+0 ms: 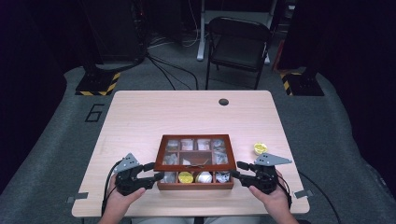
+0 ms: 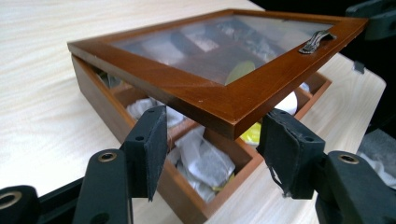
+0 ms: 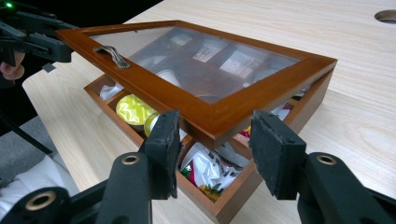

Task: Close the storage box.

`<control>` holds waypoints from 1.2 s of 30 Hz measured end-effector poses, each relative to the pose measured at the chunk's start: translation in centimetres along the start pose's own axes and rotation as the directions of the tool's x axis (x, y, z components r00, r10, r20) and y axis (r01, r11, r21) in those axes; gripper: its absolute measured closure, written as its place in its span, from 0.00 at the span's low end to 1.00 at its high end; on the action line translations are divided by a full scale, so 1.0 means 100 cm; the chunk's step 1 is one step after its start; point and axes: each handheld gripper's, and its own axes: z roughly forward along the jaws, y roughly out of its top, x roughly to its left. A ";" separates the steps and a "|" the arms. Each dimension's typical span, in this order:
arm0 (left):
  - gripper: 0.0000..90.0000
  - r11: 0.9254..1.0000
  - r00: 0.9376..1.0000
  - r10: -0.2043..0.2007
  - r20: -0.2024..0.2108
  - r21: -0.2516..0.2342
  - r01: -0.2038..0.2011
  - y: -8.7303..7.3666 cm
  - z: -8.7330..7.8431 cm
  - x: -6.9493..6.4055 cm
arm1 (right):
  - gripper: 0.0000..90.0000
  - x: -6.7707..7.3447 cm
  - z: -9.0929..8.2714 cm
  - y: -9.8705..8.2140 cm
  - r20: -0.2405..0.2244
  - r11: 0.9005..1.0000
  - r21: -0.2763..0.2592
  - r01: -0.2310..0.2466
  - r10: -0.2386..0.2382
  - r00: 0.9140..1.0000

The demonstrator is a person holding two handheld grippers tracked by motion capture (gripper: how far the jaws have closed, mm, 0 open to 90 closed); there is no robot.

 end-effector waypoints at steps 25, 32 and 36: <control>0.48 0.995 1.000 -0.024 0.010 0.099 0.023 -0.022 0.010 -0.004 | 0.57 0.001 0.015 -0.027 -0.005 0.994 0.104 0.018 -0.018 1.000; 0.48 0.992 1.000 -0.026 0.010 0.122 0.025 -0.024 0.012 -0.004 | 0.57 -0.004 0.020 -0.031 -0.012 0.990 0.144 0.007 -0.006 1.000; 0.48 0.990 0.999 -0.028 0.016 0.138 0.026 -0.025 0.012 -0.004 | 0.57 -0.004 0.023 -0.031 -0.008 0.987 0.162 0.003 -0.001 1.000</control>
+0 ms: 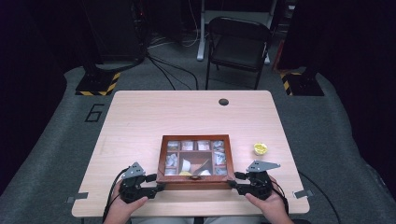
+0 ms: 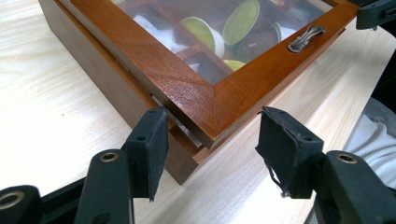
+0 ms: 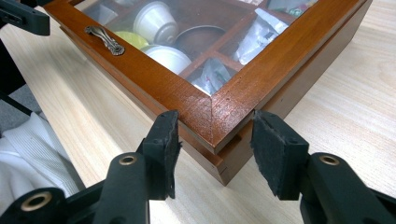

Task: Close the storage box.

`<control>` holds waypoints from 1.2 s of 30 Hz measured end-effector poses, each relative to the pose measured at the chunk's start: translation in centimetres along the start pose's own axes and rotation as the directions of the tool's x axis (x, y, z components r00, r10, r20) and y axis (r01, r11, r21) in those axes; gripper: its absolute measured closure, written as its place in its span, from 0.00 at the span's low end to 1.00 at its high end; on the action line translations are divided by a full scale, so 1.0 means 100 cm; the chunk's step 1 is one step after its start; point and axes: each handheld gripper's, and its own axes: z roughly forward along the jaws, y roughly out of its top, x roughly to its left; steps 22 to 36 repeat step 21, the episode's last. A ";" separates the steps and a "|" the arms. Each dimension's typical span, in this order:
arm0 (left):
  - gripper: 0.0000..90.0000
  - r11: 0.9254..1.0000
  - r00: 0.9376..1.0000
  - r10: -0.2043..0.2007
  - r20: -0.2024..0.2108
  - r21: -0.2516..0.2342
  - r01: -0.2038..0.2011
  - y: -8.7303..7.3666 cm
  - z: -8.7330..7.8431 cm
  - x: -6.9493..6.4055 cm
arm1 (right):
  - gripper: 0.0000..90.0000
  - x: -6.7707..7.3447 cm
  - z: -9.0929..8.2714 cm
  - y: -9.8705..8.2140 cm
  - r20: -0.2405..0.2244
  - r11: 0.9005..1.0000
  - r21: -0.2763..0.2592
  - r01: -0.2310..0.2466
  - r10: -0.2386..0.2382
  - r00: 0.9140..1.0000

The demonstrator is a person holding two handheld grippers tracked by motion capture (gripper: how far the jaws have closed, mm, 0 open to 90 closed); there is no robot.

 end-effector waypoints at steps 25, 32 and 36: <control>0.46 0.999 0.999 -0.047 0.021 -0.013 0.047 -0.003 -0.010 0.002 | 0.52 0.000 -0.002 -0.001 0.011 1.000 0.000 -0.004 0.004 1.000; 0.46 0.999 0.999 -0.047 0.021 -0.013 0.047 -0.003 -0.010 0.002 | 0.52 0.000 -0.002 -0.001 0.011 1.000 0.000 -0.004 0.004 1.000; 0.46 0.999 0.999 -0.047 0.021 -0.013 0.047 -0.003 -0.010 0.002 | 0.52 0.000 -0.002 -0.001 0.011 1.000 0.000 -0.004 0.004 1.000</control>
